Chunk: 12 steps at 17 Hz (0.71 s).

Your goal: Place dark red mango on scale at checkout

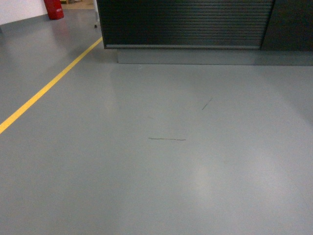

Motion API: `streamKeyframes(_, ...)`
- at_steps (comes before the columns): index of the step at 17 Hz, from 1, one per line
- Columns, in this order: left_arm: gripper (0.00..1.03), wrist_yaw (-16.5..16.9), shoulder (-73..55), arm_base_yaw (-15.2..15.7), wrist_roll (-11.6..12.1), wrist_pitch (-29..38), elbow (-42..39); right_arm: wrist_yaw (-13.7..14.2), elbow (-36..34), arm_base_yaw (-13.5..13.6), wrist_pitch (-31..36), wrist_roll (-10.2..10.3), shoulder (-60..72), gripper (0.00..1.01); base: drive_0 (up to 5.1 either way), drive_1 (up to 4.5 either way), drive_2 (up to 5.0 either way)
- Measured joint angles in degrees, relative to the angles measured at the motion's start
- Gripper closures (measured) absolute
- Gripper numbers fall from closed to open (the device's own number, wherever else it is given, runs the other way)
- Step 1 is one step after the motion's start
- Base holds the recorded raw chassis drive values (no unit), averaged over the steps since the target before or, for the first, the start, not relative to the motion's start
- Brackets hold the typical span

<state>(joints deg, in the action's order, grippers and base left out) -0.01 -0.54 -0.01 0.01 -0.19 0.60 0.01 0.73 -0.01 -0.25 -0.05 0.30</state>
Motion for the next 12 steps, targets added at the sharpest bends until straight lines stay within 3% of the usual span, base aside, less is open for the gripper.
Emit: streamKeyframes(12,0.05,0.00,0.00,0.00,0.00,-0.02,0.00,0.00,0.00,0.00,0.00,0.00,0.00,0.03,0.0,0.00,0.0)
